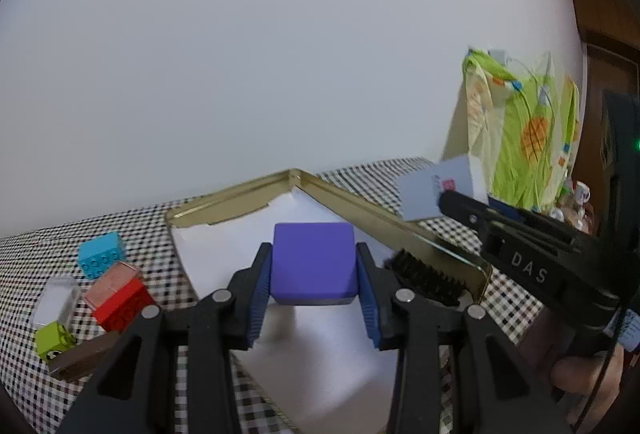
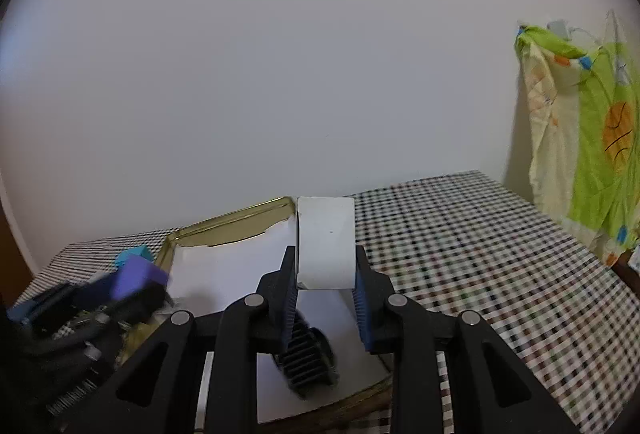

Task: Organize rigid objects
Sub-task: 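Place the purple cube and white box into the tin tray, releasing both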

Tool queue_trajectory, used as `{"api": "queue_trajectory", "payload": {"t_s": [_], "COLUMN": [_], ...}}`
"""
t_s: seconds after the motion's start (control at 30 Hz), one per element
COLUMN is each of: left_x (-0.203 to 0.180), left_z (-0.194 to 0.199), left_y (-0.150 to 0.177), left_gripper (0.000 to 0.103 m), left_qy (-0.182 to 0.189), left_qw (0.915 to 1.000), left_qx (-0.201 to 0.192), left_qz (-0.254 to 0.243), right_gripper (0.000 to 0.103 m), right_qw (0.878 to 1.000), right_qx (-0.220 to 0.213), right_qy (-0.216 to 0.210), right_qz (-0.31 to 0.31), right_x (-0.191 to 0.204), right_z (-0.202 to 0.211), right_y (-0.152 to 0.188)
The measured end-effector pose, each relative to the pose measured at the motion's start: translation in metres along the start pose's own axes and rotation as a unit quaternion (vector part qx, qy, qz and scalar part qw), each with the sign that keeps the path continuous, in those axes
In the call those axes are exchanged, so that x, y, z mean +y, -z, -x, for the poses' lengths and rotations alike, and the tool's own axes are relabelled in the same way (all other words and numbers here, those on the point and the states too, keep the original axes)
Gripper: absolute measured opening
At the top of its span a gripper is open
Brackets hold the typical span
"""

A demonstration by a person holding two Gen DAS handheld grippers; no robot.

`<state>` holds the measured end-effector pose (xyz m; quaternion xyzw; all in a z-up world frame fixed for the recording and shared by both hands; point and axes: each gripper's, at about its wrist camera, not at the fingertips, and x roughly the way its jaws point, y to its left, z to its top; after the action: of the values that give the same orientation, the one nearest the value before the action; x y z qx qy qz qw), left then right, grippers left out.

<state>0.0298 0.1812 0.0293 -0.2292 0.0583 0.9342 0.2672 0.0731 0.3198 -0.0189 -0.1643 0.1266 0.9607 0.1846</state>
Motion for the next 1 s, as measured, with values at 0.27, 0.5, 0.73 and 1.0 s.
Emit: {"api": "queue_trajectory", "payload": {"t_s": [0.27, 0.5, 0.73, 1.0], "left_x": [0.004, 0.002, 0.005, 0.01], "left_z": [-0.014, -0.021, -0.027, -0.022], "left_y": [0.011, 0.014, 0.014, 0.014], "left_gripper": [0.039, 0.039, 0.039, 0.095], "left_qy": [-0.005, -0.009, -0.013, -0.03], "left_qw": [0.9995, 0.999, 0.9982, 0.9983], "left_qx": [0.032, 0.043, 0.059, 0.049], "left_qz": [-0.003, -0.01, 0.0, 0.007], "right_gripper": [0.027, 0.027, 0.028, 0.051], "right_qw": [0.999, 0.999, 0.998, 0.999], "right_qx": [0.017, 0.031, 0.047, 0.033], "right_qy": [-0.004, -0.007, -0.019, -0.01], "right_qz": [0.04, 0.031, 0.035, 0.013], "right_x": [0.025, 0.023, 0.026, 0.023], "right_z": [-0.011, -0.022, -0.028, -0.023], "right_y": [0.005, 0.003, 0.002, 0.001]}}
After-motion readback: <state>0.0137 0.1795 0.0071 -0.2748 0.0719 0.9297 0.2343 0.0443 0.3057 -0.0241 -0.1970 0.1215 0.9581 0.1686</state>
